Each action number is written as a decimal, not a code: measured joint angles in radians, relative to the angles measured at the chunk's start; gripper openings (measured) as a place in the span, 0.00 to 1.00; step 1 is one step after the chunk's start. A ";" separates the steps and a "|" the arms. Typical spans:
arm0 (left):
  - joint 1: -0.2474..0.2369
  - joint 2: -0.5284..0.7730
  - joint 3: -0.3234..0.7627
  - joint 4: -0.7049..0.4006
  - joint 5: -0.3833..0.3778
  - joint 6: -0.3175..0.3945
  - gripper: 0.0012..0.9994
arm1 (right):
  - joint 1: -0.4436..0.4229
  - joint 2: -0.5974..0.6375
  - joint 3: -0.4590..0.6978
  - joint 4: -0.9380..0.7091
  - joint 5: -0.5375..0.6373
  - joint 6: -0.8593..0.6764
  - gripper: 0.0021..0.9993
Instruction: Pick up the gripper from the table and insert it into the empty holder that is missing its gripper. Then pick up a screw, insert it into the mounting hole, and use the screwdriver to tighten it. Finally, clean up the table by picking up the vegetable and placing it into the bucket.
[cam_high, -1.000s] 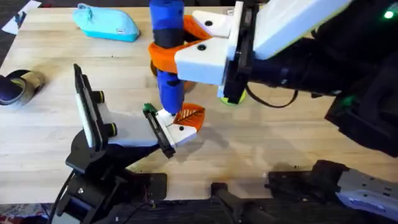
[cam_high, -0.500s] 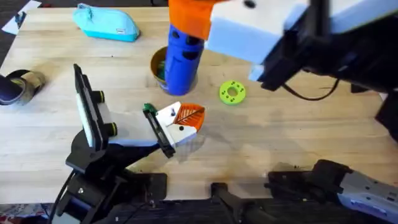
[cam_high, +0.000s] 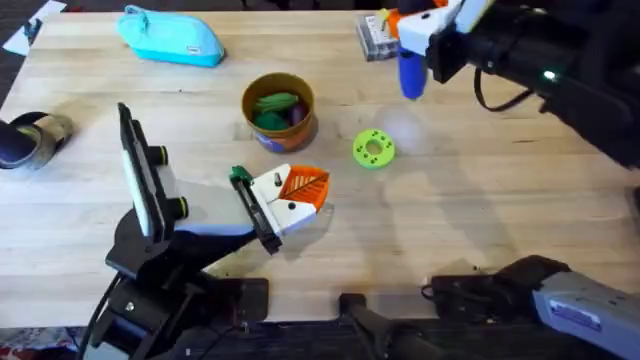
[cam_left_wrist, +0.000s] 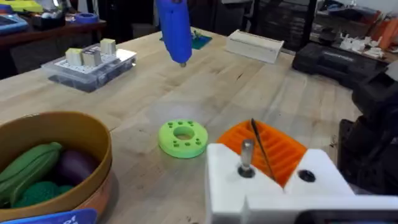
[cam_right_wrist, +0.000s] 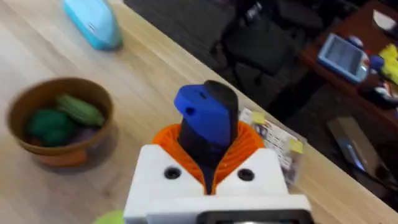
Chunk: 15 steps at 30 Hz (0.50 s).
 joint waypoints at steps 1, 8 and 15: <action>0.000 0.000 0.000 0.000 0.000 0.000 0.02 | -0.023 0.036 0.000 -0.004 0.021 -0.038 0.03; 0.000 0.000 0.000 0.000 -0.002 0.000 0.02 | -0.070 0.276 0.000 -0.009 0.220 -0.409 0.03; 0.000 0.000 0.000 0.000 -0.002 0.000 0.02 | -0.069 0.468 0.000 -0.014 0.333 -0.664 0.03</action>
